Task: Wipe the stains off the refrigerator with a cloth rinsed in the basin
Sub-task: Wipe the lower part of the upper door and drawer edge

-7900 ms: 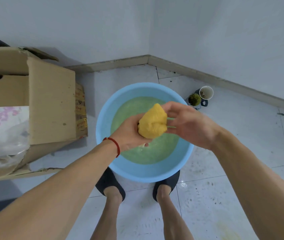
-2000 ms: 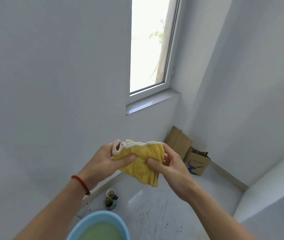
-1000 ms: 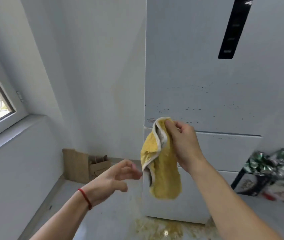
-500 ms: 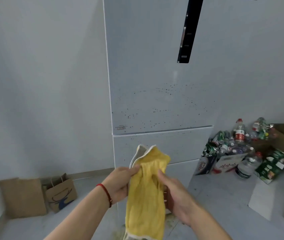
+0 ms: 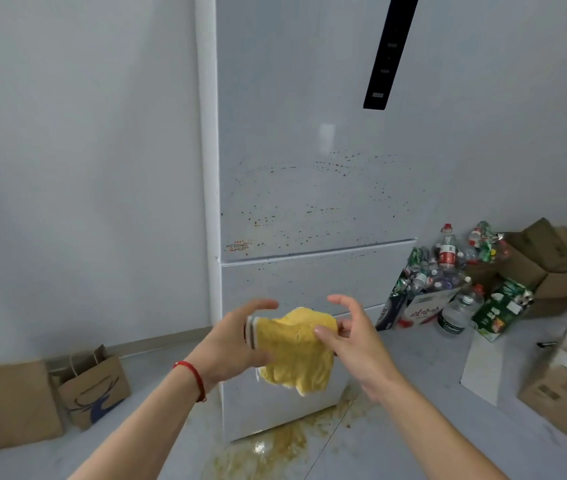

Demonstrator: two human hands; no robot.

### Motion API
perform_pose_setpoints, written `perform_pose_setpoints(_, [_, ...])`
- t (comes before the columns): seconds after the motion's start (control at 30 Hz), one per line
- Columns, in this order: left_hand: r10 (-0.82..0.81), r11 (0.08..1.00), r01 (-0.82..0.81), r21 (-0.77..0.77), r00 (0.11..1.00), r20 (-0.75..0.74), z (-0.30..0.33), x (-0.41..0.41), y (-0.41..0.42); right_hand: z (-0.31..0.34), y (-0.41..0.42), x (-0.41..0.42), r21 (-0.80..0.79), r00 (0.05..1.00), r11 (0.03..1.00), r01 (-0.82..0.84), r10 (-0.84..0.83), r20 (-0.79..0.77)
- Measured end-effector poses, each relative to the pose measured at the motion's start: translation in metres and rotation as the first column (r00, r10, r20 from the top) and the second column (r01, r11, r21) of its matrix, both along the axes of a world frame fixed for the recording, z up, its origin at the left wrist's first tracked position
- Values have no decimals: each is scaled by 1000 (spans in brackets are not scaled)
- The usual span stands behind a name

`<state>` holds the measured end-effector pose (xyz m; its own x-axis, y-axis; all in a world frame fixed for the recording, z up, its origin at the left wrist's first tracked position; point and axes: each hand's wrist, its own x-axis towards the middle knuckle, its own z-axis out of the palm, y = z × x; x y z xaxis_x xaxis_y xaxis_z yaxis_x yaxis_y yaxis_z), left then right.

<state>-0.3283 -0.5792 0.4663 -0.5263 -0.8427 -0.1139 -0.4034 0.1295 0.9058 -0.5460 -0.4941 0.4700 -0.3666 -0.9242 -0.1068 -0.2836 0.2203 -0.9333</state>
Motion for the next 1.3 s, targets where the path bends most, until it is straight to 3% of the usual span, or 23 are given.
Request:
perform_pose_setpoints(0.07, [69,930,46,-364,952,298,9,-12,-8,3,-7,-7,85,984,987,-137,146,-102])
perform_pose_setpoints(0.1, [137,873,56,-484,925,354,13,-20,-12,4,-12,-11,113,965,979,-169,188,-183])
perform_pose_setpoints(0.17, [190,817,49,-574,917,350,19,-28,-21,9,-22,-19,128,901,974,-187,222,-373])
perform_pose_setpoints(0.23, [179,863,-9,-505,941,289,37,-31,-34,29,-36,-34,132,869,967,-218,254,-424])
perform_pose_setpoints(0.27, [172,899,-49,-435,953,248,51,-31,-41,43,-42,-43,112,903,965,-237,261,-342])
perform_pose_setpoints(0.33, [148,952,-103,-288,979,137,77,-34,-56,71,-55,-65,12,967,967,-256,255,22])
perform_pose_setpoints(0.37, [151,960,-131,-249,986,64,90,-41,-62,81,-64,-76,-65,940,963,-260,268,210])
perform_pose_setpoints(0.43, [152,971,-167,-171,984,-97,111,-63,-72,89,-82,-83,-209,771,964,-162,256,583])
perform_pose_setpoints(0.5, [166,980,-181,-87,973,-163,127,-91,-81,85,-93,-78,-198,469,976,-91,217,856])
perform_pose_setpoints(0.53, [177,978,-189,-86,975,-133,133,-105,-87,81,-97,-75,-163,374,983,-82,181,909])
perform_pose_setpoints(0.6, [239,944,-223,-245,970,40,143,-128,-95,77,-102,-73,-110,281,991,-83,129,951])
perform_pose_setpoints(0.63, [321,892,-267,-365,943,94,149,-135,-98,77,-106,-78,-104,252,990,-93,124,960])
perform_pose_setpoints(0.7, [474,741,-376,-556,880,37,159,-139,-97,91,-106,-88,-153,286,988,-25,154,946])
perform_pose_setpoints(0.77, [537,571,-455,-683,836,-108,168,-131,-96,110,-106,-101,-272,362,962,35,241,900])
perform_pose_setpoints(0.83, [554,451,-545,-707,792,-257,169,-115,-96,127,-100,-106,-428,453,901,72,353,819])
perform_pose_setpoints(0.9, [568,348,-619,-705,737,-366,168,-93,-96,147,-97,-95,-599,633,796,85,421,649])
perform_pose_setpoints(0.97, [592,295,-664,-687,692,-413,165,-75,-99,157,-111,-73,-785,908,618,-41,351,229])
perform_pose_setpoints(1.0, [606,292,-680,-672,676,-420,165,-62,-100,156,-130,-57,-821,968,543,-175,245,-44])
perform_pose_setpoints(1.03, [617,299,-692,-656,665,-421,164,-53,-102,149,-155,-43,-788,939,521,-328,84,-334])
perform_pose_setpoints(1.07, [625,306,-699,-647,660,-417,165,-40,-105,147,-178,-25,-711,826,557,-428,-78,-558])
perform_pose_setpoints(1.13, [633,333,-694,-638,666,-395,166,-19,-111,137,-221,-5,-567,591,653,-502,-220,-776])
perform_pose_setpoints(1.3, [606,375,-668,-643,701,-376,179,22,-128,114,-277,23,-718,427,625,-307,-584,-690])
